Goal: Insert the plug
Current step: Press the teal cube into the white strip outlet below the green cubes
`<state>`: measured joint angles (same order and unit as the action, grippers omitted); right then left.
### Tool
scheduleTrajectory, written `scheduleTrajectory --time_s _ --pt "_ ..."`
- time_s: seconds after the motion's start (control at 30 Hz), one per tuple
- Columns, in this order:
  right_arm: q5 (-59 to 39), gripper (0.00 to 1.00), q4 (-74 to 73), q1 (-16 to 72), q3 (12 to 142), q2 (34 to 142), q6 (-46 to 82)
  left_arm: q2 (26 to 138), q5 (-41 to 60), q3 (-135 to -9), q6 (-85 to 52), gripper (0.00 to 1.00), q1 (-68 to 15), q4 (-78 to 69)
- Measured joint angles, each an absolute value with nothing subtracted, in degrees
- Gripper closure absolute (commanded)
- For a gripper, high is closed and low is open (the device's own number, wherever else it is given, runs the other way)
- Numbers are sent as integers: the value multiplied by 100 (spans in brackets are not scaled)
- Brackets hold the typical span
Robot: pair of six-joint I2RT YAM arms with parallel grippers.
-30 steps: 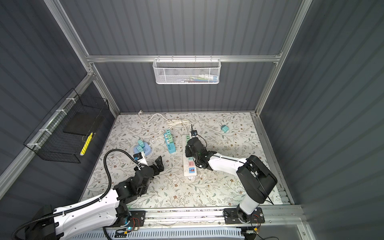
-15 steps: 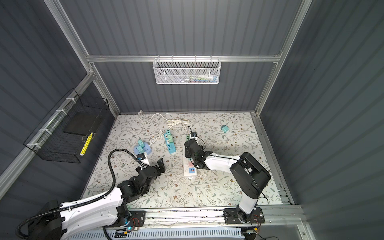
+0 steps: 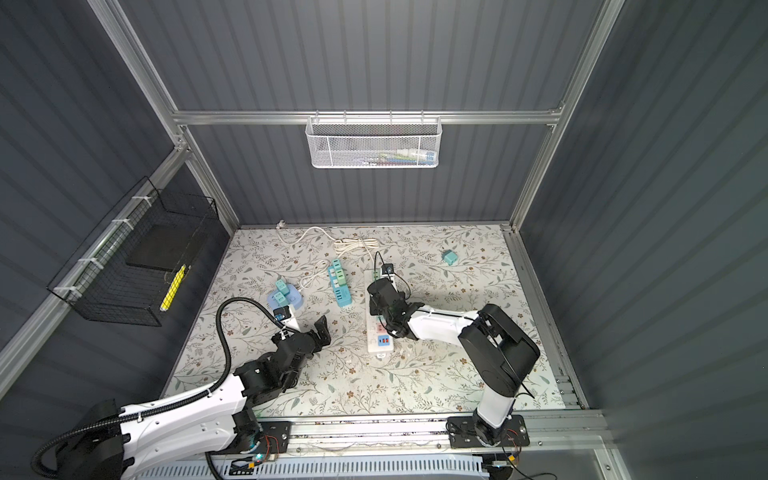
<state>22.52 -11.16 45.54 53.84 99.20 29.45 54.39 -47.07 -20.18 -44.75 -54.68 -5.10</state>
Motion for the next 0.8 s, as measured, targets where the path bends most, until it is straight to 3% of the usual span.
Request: scheduleTrajectory --time_s 0.8 --pt "3159 87 -145 4901 6163 10532 3153 5205 -4696 -2018 -4464 0 -5465 -252"
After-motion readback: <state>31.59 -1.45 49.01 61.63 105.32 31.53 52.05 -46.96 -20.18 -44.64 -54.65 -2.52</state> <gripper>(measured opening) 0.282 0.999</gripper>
